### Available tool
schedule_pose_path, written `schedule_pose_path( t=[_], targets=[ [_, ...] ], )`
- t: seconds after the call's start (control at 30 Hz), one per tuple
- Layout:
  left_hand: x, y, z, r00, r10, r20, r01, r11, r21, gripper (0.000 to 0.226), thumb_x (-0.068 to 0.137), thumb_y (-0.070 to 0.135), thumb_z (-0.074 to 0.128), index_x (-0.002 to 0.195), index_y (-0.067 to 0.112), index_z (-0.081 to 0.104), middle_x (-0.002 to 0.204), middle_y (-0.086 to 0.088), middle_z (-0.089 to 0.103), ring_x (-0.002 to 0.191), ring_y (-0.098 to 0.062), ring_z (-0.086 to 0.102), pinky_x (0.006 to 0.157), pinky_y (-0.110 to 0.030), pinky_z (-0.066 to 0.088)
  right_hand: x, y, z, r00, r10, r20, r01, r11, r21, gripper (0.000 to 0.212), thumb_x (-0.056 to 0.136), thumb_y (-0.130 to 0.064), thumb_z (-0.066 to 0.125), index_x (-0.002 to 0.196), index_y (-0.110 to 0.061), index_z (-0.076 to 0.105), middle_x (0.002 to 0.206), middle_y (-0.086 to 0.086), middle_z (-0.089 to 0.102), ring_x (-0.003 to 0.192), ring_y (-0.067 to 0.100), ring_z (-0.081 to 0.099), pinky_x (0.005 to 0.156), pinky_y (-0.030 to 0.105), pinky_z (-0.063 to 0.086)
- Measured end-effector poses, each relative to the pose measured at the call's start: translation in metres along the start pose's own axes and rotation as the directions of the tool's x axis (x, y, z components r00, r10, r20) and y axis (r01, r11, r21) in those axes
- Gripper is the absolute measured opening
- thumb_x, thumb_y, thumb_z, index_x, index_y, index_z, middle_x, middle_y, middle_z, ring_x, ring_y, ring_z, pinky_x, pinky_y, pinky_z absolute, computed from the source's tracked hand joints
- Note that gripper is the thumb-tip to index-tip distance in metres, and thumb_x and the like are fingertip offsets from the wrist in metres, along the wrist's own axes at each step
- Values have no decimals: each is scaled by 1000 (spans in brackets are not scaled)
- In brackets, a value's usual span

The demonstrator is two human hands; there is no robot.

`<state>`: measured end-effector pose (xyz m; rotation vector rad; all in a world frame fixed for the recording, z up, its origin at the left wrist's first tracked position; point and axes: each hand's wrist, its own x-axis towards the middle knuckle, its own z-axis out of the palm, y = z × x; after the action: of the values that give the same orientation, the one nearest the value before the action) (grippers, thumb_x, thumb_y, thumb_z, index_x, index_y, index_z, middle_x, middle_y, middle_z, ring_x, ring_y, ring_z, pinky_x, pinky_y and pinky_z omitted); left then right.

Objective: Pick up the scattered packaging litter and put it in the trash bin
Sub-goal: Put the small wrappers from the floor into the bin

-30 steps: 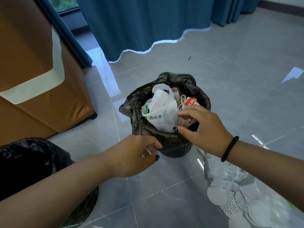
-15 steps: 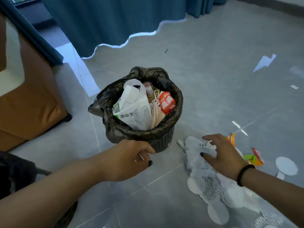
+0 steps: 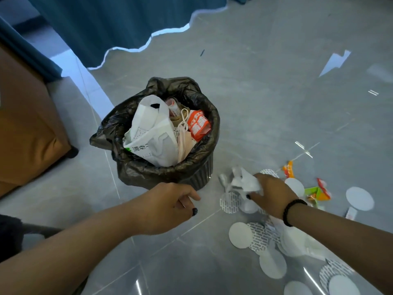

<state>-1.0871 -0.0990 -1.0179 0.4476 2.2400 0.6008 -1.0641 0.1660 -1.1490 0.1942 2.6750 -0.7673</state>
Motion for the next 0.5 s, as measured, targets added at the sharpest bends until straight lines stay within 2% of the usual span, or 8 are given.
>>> schedule_pose_path(
  t=[0.07,0.13,0.17,0.23,0.27,0.33,0.4,0.5],
  targets=[
    [5,5,4,1000,13,20,-13,1000,1,32,90,24,62,122,30,58,105,11,68,96,-4,64,89,-27,54,-10,-4,-14,996,63,-60,-50,980,195,27,81,-31,69,99,-15,57,91,2,60,85,21,58,67,28,42],
    [9,12,7,999,19,43,-19,1000,-1,33,91,23,60,123,31,55,107,12,67,97,-2,63,89,-25,53,-23,-7,-30,993,119,-6,-104,892,440,30,80,-29,72,102,-13,59,92,3,66,83,19,62,66,28,50],
    [12,16,9,998,23,55,-23,1000,-2,34,91,24,60,124,32,53,109,13,66,98,-2,62,89,-23,53,-33,-8,-39,990,130,50,-134,792,595,30,81,-25,72,105,-13,61,94,5,69,84,19,65,69,34,56],
    [18,22,13,998,22,60,-20,999,-37,37,91,26,60,126,34,50,114,13,63,101,-3,61,90,-26,53,-54,-10,-56,979,110,174,-206,544,814,28,82,-17,69,108,-12,63,97,11,72,83,21,68,77,42,58],
    [21,27,15,998,20,53,-15,997,-81,39,90,27,62,126,34,49,116,12,62,102,-4,62,92,-29,53,-65,-10,-62,973,97,211,-232,448,863,29,80,-16,68,108,-10,63,98,13,72,83,23,68,80,45,57],
    [28,37,21,999,4,42,5,978,-207,44,88,25,64,128,32,49,117,9,63,102,-7,63,92,-34,53,-86,-8,-72,966,65,251,-259,323,910,36,75,-19,67,109,-8,63,100,14,71,86,27,67,84,48,55],
    [34,52,26,998,-7,69,32,930,-366,47,86,21,67,129,29,48,117,7,64,101,-10,65,89,-34,55,-103,-5,-78,965,6,262,-255,246,935,41,74,-21,74,112,-8,64,108,16,69,93,30,66,84,48,54],
    [36,79,33,993,18,115,52,813,-580,44,83,19,69,124,22,53,111,0,70,96,-14,70,82,-32,57,-126,0,-83,957,-96,275,-258,157,953,64,54,-34,89,109,-10,69,112,17,67,95,28,67,79,43,57]
  ],
)
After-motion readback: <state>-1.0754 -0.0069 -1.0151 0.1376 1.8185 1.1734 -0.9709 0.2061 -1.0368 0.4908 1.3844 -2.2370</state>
